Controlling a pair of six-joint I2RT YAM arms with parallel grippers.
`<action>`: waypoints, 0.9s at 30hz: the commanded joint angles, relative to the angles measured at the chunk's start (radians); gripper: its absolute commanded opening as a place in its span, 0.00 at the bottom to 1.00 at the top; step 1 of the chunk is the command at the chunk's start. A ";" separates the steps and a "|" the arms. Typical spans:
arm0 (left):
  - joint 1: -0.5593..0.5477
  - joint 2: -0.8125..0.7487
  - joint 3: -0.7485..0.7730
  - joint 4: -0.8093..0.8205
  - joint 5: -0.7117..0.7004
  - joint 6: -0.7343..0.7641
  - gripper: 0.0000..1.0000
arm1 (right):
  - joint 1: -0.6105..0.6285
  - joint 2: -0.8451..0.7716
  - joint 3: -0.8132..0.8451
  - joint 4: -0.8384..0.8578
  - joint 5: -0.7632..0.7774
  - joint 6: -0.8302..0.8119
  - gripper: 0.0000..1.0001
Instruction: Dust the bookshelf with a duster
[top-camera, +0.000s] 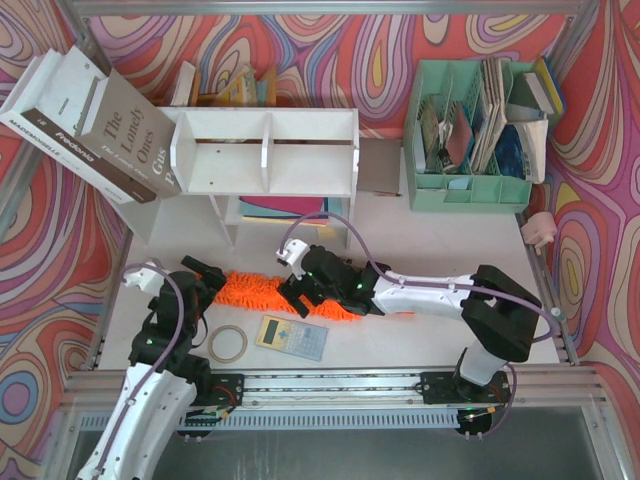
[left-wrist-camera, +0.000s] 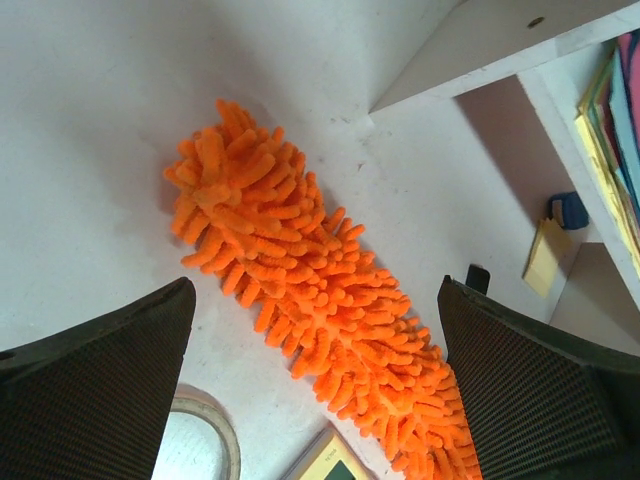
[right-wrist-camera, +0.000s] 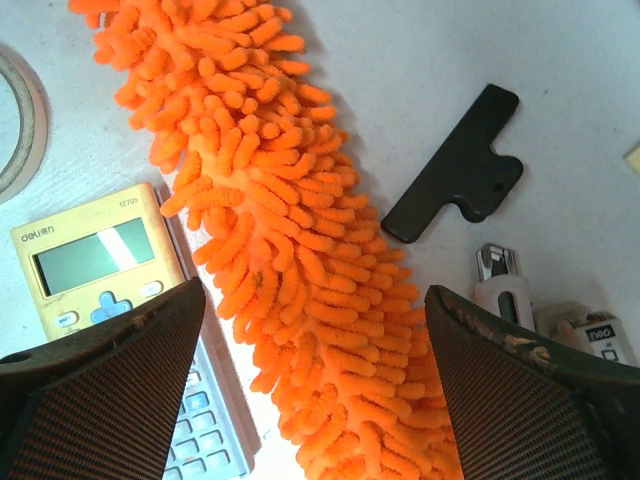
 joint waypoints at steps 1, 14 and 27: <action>-0.005 0.017 0.014 -0.053 -0.027 -0.067 0.98 | 0.008 0.024 0.001 0.050 -0.023 -0.115 0.82; -0.003 0.098 0.012 -0.001 0.009 -0.120 0.98 | 0.009 0.115 0.013 0.056 -0.005 -0.157 0.81; -0.002 0.153 0.002 0.052 0.023 -0.146 0.98 | 0.010 0.197 0.023 0.049 -0.008 -0.185 0.59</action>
